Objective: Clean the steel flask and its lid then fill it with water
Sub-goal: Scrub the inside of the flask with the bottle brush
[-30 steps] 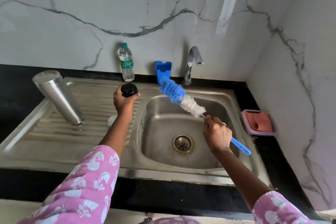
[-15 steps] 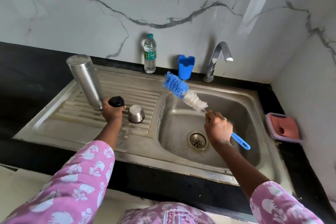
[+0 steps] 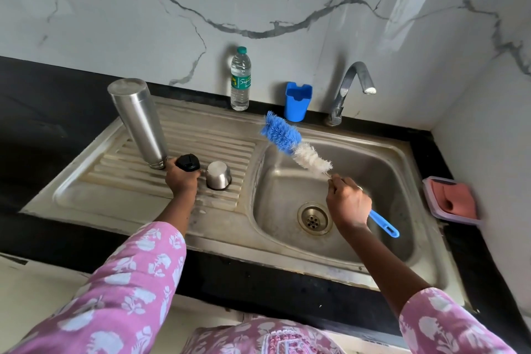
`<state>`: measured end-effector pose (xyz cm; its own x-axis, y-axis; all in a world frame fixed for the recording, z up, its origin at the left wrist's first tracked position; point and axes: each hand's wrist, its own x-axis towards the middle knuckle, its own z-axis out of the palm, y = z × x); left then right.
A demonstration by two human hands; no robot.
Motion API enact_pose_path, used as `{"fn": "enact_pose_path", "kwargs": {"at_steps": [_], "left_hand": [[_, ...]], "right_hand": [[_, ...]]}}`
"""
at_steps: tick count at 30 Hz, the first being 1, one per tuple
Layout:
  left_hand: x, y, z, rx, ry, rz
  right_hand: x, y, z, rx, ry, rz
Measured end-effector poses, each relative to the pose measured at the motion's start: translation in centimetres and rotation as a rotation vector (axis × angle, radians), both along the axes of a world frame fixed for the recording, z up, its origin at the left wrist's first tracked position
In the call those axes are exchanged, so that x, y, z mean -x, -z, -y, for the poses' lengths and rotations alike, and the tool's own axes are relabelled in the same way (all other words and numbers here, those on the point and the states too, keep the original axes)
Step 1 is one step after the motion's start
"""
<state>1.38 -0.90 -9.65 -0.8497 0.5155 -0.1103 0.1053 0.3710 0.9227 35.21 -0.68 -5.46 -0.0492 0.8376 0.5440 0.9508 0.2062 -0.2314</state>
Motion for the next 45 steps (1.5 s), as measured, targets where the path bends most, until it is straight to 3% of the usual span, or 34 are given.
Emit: {"fn": "enact_pose_path", "kwargs": {"at_steps": [7,14,20,25,32,37,45], "left_hand": [[-0.2,0.0,-0.1,-0.046,-0.022,0.052],[1.2,-2.4,1.0,-0.298,-0.385,-0.038],[5.4,-5.1,-0.9,-0.280,-0.272,0.001],[6.6,-4.5,-2.4,-0.177,-0.322,-0.001],[5.1,-6.4,-3.5,-0.294,-0.380,-0.047],[1.2,-10.8,-5.9,-0.525,-0.234,0.113],[-8.5,-13.9,-9.5,-0.798,0.036,0.688]], "right_hand": [[0.3,0.0,-0.1,0.013,0.009,-0.001],[1.8,0.1,-0.1,0.063,-0.016,-0.005],[1.8,-0.3,-0.2,0.043,-0.019,-0.057],[1.7,-0.7,0.3,0.142,-0.003,-0.116],[-0.1,-1.3,-0.4,0.322,0.048,-0.169],[-2.2,-1.6,-1.1,0.282,0.031,-0.269],[-6.7,-2.8,-1.9,0.042,-0.042,-0.275]]}}
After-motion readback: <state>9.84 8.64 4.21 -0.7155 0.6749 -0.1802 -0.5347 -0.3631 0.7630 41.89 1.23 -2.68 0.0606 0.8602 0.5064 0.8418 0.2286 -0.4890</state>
